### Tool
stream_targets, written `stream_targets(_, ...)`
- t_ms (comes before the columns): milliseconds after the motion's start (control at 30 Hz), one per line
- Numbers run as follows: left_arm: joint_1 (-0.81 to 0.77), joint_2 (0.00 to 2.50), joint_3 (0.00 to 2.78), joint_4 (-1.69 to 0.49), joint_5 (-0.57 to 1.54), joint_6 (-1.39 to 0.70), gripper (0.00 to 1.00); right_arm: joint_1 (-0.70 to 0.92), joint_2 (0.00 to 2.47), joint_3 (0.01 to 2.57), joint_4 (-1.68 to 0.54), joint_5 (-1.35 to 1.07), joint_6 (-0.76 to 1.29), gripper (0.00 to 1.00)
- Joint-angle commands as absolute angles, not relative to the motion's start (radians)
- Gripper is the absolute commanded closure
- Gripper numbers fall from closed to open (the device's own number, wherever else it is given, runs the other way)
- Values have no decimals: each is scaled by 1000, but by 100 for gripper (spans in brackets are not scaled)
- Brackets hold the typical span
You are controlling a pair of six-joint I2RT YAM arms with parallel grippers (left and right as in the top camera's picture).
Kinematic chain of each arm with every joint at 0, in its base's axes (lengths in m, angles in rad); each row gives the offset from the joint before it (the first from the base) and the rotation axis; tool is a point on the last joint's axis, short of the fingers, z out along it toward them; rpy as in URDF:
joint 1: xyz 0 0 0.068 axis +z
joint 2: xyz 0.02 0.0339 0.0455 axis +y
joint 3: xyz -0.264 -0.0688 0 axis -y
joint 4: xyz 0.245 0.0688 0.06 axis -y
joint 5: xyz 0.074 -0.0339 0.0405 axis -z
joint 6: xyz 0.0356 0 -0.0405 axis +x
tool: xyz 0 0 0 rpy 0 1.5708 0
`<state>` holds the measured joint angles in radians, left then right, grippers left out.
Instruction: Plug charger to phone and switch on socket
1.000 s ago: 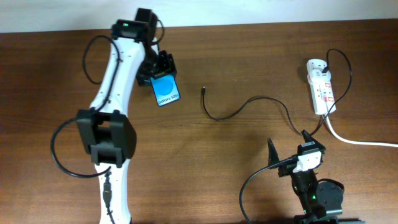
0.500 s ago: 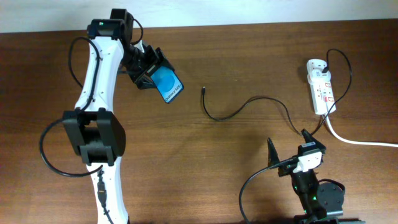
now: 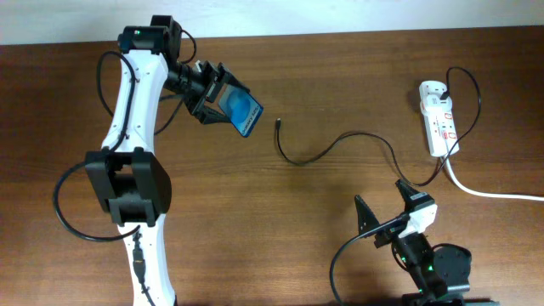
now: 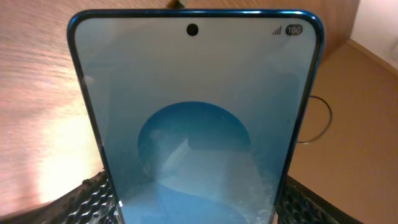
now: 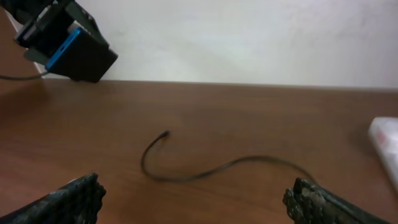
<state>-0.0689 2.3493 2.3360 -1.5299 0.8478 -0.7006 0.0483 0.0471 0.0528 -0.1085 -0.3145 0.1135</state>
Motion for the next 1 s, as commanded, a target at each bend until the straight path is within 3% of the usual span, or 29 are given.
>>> stream_targets(0, -58, 2350, 2363, -1535, 929, -717, 100, 45, 113, 152, -159, -383, 186, 2)
stream_targets(433, -56, 2350, 2363, -1636, 974, -804, 100, 45, 611, 591, -450, -416, 185, 2)
stream_targets(633, -56, 2350, 2363, -1689, 1033, -804, 100, 45, 790, 610, -457, -473, 186, 2)
stream_targets(800, -56, 2350, 2363, -1688, 1077, -804, 100, 45, 864, 610, -434, -772, 186, 2)
stream_targets(967, -56, 2350, 2363, -1689, 1077, -804, 100, 44, 921, 610, -398, -776, 241, 2)
